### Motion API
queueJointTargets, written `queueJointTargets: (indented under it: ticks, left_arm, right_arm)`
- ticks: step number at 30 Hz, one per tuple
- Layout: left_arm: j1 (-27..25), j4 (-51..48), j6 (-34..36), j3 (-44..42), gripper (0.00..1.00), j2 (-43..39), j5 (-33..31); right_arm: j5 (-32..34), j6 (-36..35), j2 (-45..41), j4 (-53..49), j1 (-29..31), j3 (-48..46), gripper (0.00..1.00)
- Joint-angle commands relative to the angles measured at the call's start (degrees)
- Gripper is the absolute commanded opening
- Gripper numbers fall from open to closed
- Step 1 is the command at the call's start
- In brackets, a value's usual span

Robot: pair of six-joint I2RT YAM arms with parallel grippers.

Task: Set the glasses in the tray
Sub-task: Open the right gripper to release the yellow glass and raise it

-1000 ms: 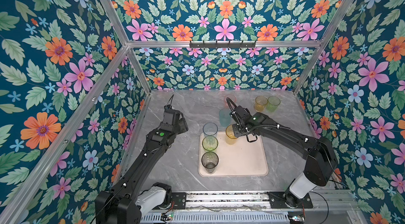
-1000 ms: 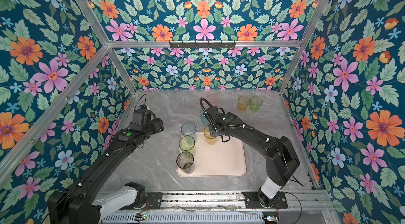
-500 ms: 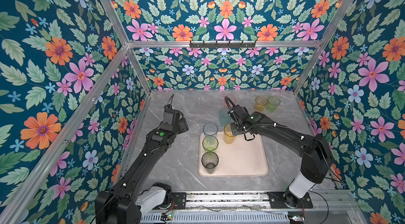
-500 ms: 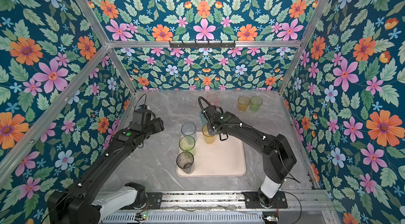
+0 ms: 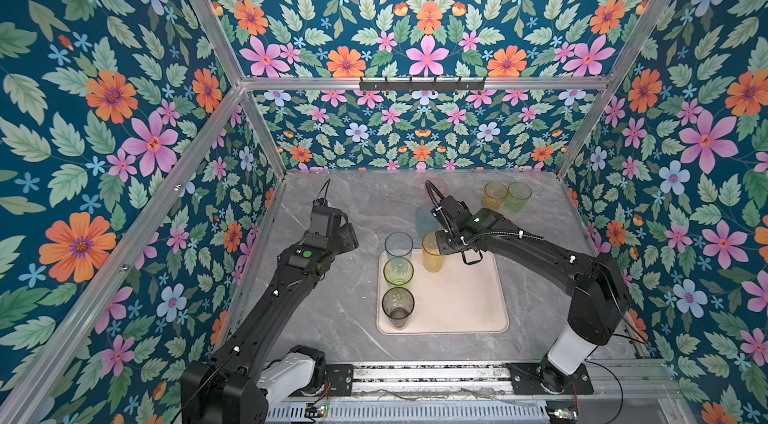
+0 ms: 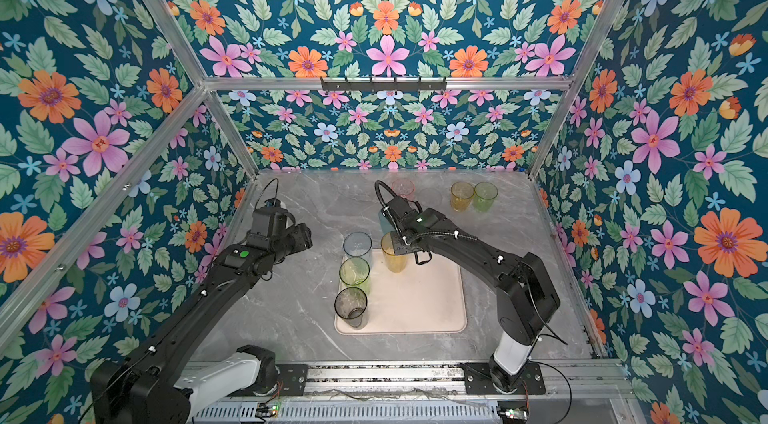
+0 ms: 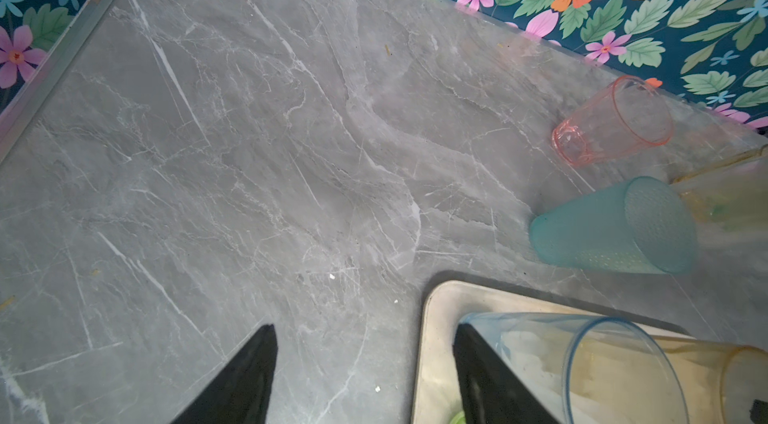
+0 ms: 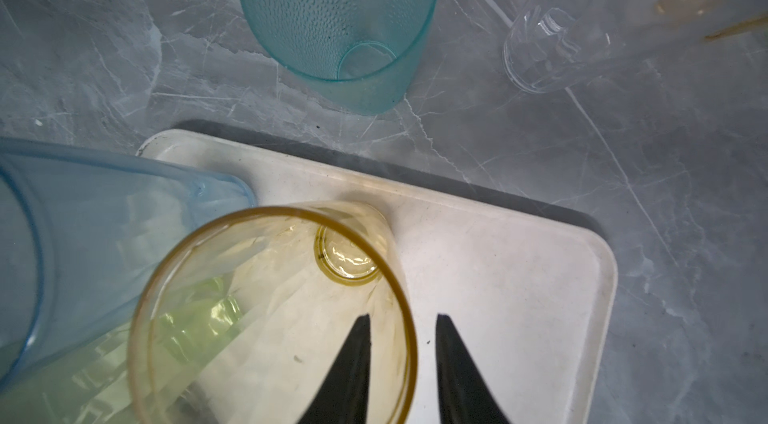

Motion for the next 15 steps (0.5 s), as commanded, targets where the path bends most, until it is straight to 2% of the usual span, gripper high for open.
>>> queueJointTargets:
  ticks: [1, 15]
  left_arm:
    - [0.06, 1.16, -0.33, 0.18, 0.71, -0.13, -0.13]
    - [0.05, 0.39, -0.41, 0.95, 0.71, -0.73, -0.09]
  right_arm:
    - [0.19, 0.1, -0.92, -2.26, 0.03, 1.12, 0.3]
    - [3.01, -2.19, -5.77, -4.61, 0.0, 6.53, 0.36]
